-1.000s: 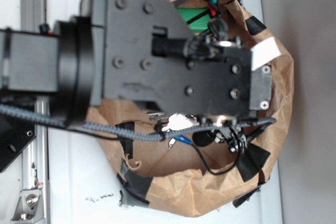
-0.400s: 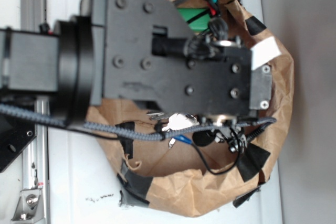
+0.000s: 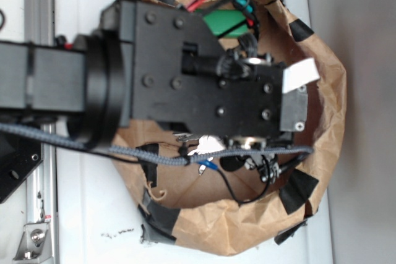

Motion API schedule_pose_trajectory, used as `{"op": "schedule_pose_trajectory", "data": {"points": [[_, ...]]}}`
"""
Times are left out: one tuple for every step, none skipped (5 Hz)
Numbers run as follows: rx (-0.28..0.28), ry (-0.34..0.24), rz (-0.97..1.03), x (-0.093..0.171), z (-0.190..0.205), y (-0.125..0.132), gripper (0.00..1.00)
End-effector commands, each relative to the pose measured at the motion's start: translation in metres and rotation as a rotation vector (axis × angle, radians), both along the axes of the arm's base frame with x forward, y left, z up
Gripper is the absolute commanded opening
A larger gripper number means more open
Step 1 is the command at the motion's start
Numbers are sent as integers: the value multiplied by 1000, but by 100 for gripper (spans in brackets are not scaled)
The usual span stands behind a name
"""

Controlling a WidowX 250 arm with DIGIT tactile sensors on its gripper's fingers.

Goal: Grab the silver keys.

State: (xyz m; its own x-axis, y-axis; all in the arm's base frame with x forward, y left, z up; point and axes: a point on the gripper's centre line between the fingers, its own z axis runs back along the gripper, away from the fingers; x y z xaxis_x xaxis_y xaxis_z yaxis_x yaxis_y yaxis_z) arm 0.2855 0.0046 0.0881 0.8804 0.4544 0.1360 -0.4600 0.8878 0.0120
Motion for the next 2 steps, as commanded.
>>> {"op": "schedule_pose_trajectory", "data": {"points": [[-55,21,19,-1,-9,19,100],[-64,10,35,-3,-20,17,100]]}}
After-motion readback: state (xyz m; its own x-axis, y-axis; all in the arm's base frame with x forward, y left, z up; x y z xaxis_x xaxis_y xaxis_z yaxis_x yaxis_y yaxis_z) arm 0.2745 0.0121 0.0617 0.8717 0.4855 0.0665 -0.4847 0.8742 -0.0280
